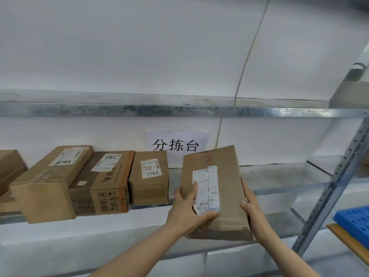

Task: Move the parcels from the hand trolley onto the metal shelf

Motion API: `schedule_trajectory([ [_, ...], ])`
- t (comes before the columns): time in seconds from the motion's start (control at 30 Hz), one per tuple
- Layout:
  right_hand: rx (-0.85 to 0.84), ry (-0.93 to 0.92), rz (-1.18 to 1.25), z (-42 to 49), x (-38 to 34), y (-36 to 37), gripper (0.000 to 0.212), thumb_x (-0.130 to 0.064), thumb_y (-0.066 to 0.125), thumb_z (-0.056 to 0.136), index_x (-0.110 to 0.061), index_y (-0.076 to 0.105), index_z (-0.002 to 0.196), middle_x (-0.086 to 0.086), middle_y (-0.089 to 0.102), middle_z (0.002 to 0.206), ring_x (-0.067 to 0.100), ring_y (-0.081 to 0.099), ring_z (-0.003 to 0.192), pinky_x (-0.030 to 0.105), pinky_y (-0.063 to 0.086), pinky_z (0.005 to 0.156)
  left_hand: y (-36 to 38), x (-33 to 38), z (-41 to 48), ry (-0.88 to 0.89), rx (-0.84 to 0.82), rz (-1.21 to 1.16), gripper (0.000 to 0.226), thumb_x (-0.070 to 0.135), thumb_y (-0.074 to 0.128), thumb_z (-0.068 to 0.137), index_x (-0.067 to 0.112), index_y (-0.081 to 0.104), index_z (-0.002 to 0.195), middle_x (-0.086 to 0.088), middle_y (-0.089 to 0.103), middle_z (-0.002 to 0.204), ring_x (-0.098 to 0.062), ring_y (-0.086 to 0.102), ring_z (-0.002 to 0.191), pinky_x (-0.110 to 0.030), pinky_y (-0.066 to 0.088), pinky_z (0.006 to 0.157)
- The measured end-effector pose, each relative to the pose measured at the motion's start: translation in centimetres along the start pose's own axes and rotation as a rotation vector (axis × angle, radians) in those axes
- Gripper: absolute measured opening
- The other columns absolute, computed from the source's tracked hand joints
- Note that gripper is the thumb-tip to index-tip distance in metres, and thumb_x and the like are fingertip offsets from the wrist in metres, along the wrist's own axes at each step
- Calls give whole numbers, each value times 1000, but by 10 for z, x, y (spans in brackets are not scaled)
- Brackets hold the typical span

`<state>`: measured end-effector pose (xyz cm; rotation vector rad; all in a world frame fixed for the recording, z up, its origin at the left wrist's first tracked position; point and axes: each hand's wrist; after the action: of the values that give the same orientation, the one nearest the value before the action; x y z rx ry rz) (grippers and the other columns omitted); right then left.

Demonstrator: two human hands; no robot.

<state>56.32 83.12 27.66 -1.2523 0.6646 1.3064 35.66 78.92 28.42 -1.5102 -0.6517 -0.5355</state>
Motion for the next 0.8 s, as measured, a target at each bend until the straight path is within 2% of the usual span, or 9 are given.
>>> schedule_trajectory([
  [0.1,-149,15,-122,33,4,-13,84,-56,44,63,-53,5,137,-33,25,134,6,32,130,34,29,110,10,4,30,-39,43,2,110,77,58,65,42,-6,147,-5,-16,156,-28,7,147,-40,24,115],
  [0.13,-197,22,-163,44,8,-17,87,-57,45,62,-54,-1,136,-35,23,131,5,32,128,32,30,109,13,7,40,-50,54,6,109,77,58,67,41,-6,148,-6,-15,156,-28,4,147,-39,23,116],
  [0.27,-404,37,-370,93,36,-30,103,-58,59,69,-52,-16,139,-11,20,148,14,32,134,37,34,111,25,6,79,-120,71,91,106,76,56,69,37,-2,149,-10,-10,156,-29,1,147,-40,21,116],
  [0.4,-485,76,-475,133,60,-15,102,-47,67,78,-42,-12,143,3,18,151,22,33,134,32,34,108,32,-6,111,-218,38,136,104,76,52,71,36,-3,149,-14,-12,155,-33,3,146,-43,20,116],
  [0.53,-477,103,-464,163,78,8,100,-46,68,78,-34,-4,148,6,17,150,23,36,130,29,37,103,31,-17,133,-294,60,154,101,74,51,74,36,-4,149,-14,-15,154,-36,6,145,-43,24,114],
  [0.67,-472,184,-431,181,96,30,92,-44,66,81,-28,5,149,11,20,149,26,38,130,32,37,105,26,-30,155,-314,42,235,96,72,49,77,32,2,150,-11,-16,156,-38,1,145,-48,24,113],
  [0.8,-472,250,-419,196,107,46,89,-42,65,82,-23,10,149,10,19,150,28,35,133,34,37,105,27,-44,174,-324,34,302,89,69,46,82,26,7,150,-8,-15,157,-34,5,144,-45,27,113],
])
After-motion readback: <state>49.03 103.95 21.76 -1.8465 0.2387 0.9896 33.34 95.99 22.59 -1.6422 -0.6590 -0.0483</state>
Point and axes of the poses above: each hand's wrist, its own z-axis towards the middle knuckle, its own y-axis out of the palm, x = y × z
